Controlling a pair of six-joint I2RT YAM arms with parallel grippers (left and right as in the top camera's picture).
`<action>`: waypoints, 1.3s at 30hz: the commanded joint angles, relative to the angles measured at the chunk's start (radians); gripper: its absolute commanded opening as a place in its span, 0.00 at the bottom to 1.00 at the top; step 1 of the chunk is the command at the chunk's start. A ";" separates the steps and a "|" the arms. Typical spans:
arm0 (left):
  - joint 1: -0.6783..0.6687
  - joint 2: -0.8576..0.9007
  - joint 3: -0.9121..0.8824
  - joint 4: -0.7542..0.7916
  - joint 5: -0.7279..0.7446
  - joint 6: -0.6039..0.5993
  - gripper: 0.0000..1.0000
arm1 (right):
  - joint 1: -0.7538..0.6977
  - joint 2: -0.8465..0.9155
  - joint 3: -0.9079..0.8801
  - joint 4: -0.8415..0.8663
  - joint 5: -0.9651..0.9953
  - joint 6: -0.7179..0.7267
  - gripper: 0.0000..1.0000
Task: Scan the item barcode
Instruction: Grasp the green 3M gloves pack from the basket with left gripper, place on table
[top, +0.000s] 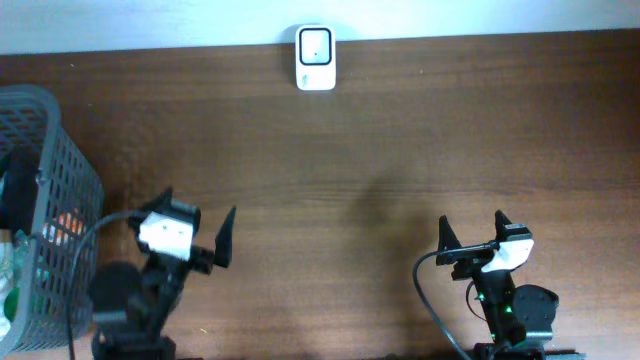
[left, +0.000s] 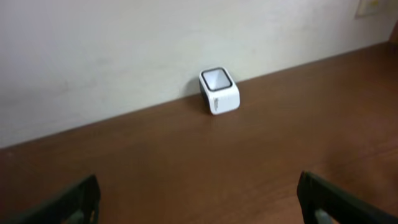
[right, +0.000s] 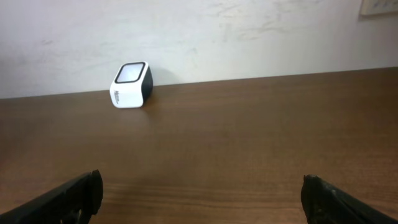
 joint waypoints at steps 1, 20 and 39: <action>0.002 0.264 0.233 -0.195 0.028 -0.012 0.99 | 0.005 -0.005 -0.007 -0.002 -0.013 0.003 0.98; 0.579 0.771 1.077 -0.679 -0.405 -0.238 0.99 | 0.005 -0.005 -0.007 -0.002 -0.013 0.003 0.98; 0.764 1.414 0.927 -0.314 -0.496 0.525 0.90 | 0.005 -0.005 -0.007 -0.002 -0.013 0.003 0.98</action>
